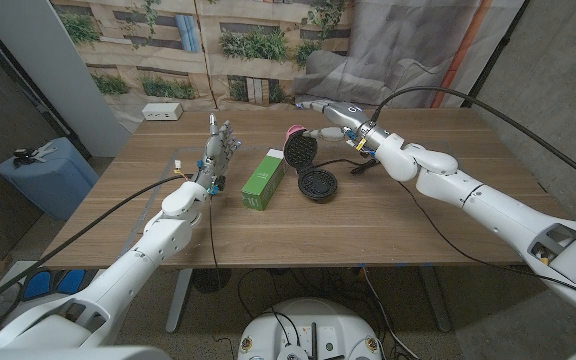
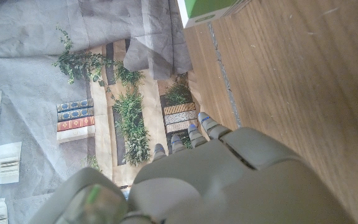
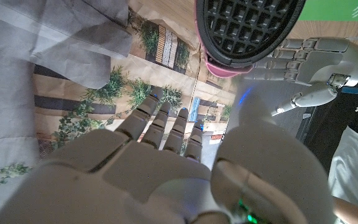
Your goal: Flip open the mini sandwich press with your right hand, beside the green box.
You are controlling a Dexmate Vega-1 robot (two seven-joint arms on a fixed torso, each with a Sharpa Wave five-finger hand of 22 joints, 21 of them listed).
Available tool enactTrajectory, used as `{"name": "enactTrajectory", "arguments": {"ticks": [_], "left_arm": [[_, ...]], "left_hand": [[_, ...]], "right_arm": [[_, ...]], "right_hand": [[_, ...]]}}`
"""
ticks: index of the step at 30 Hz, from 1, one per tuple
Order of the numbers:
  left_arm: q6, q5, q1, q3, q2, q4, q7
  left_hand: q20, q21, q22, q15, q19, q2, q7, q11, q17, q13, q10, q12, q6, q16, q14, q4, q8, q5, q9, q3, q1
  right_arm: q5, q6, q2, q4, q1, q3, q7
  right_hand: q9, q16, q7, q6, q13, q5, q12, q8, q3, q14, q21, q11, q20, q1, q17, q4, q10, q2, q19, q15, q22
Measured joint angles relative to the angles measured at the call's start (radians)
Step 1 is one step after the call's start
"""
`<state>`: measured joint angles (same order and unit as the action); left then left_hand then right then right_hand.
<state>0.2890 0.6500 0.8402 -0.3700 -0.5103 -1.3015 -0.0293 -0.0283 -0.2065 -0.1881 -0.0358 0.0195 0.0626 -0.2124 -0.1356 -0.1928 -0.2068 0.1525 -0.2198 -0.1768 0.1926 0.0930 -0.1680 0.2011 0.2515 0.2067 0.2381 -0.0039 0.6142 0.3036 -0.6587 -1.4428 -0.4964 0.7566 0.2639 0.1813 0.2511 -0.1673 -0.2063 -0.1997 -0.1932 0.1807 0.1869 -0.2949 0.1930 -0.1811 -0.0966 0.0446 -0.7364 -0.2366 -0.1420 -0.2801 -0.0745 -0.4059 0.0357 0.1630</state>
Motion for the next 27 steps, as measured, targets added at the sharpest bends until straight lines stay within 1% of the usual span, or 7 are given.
{"name": "enactTrajectory", "arguments": {"ticks": [8,9,14,16,19,25,27], "left_arm": [[0.0,0.0,0.0,0.0,0.0,0.0,0.0],[0.0,0.0,0.0,0.0,0.0,0.0,0.0],[0.0,0.0,0.0,0.0,0.0,0.0,0.0],[0.0,0.0,0.0,0.0,0.0,0.0,0.0],[0.0,0.0,0.0,0.0,0.0,0.0,0.0],[0.0,0.0,0.0,0.0,0.0,0.0,0.0],[0.0,0.0,0.0,0.0,0.0,0.0,0.0]], "left_hand": [[0.0,0.0,0.0,0.0,0.0,0.0,0.0,0.0,0.0,0.0,0.0,0.0,0.0,0.0,0.0,0.0,0.0,0.0,0.0,0.0,0.0],[0.0,0.0,0.0,0.0,0.0,0.0,0.0,0.0,0.0,0.0,0.0,0.0,0.0,0.0,0.0,0.0,0.0,0.0,0.0,0.0,0.0],[0.0,0.0,0.0,0.0,0.0,0.0,0.0,0.0,0.0,0.0,0.0,0.0,0.0,0.0,0.0,0.0,0.0,0.0,0.0,0.0,0.0],[0.0,0.0,0.0,0.0,0.0,0.0,0.0,0.0,0.0,0.0,0.0,0.0,0.0,0.0,0.0,0.0,0.0,0.0,0.0,0.0,0.0],[0.0,0.0,0.0,0.0,0.0,0.0,0.0,0.0,0.0,0.0,0.0,0.0,0.0,0.0,0.0,0.0,0.0,0.0,0.0,0.0,0.0],[0.0,0.0,0.0,0.0,0.0,0.0,0.0,0.0,0.0,0.0,0.0,0.0,0.0,0.0,0.0,0.0,0.0,0.0,0.0,0.0,0.0],[0.0,0.0,0.0,0.0,0.0,0.0,0.0,0.0,0.0,0.0,0.0,0.0,0.0,0.0,0.0,0.0,0.0,0.0,0.0,0.0,0.0]], "right_arm": [[-0.048,-0.034,-0.015,-0.037,-0.053,-0.043,0.002],[-0.056,-0.044,-0.018,-0.044,-0.062,-0.05,0.002],[-0.089,-0.072,-0.027,-0.064,-0.093,-0.074,0.003],[-0.099,-0.076,-0.031,-0.068,-0.102,-0.082,0.003],[-0.118,-0.081,-0.035,-0.07,-0.119,-0.094,0.003],[-0.118,-0.081,-0.035,-0.065,-0.147,-0.117,0.003],[-0.181,-0.088,-0.033,-0.061,-0.154,-0.123,0.015]], "right_hand": [[0.0,0.0,0.003,0.014,0.0,0.0,0.0,0.0,0.007,-0.004,0.0,0.005,0.0,0.002,-0.003,0.007,0.005,-0.002,0.0,0.004,0.0],[0.0,0.0,0.003,0.014,0.0,0.0,0.0,0.0,0.007,-0.005,0.0,0.005,0.0,0.013,-0.003,0.007,0.005,-0.013,0.0,0.006,0.0],[0.0,-0.005,0.003,0.014,0.0,0.0,0.0,0.0,0.02,-0.016,0.0,0.005,-0.002,0.041,-0.003,0.025,0.005,-0.017,0.013,0.005,0.002],[0.0,-0.005,0.003,0.014,0.0,0.0,0.0,0.0,0.023,-0.016,0.0,0.008,-0.002,0.063,-0.007,0.038,0.008,-0.037,0.013,0.005,0.003],[0.0,-0.005,0.003,0.014,0.003,0.0,0.005,0.0,0.028,-0.016,0.0,0.009,-0.002,0.095,-0.012,0.053,0.009,-0.045,0.013,0.005,0.003],[0.0,-0.005,0.007,0.01,0.005,0.005,0.005,0.0,0.036,-0.02,0.0,0.009,-0.002,0.122,-0.012,0.061,0.009,-0.048,0.02,0.002,0.003],[0.0,-0.005,0.011,0.014,0.005,0.008,0.005,0.0,0.04,-0.02,0.0,0.013,-0.002,0.122,-0.012,0.065,0.012,-0.048,0.02,0.002,0.003]]}}
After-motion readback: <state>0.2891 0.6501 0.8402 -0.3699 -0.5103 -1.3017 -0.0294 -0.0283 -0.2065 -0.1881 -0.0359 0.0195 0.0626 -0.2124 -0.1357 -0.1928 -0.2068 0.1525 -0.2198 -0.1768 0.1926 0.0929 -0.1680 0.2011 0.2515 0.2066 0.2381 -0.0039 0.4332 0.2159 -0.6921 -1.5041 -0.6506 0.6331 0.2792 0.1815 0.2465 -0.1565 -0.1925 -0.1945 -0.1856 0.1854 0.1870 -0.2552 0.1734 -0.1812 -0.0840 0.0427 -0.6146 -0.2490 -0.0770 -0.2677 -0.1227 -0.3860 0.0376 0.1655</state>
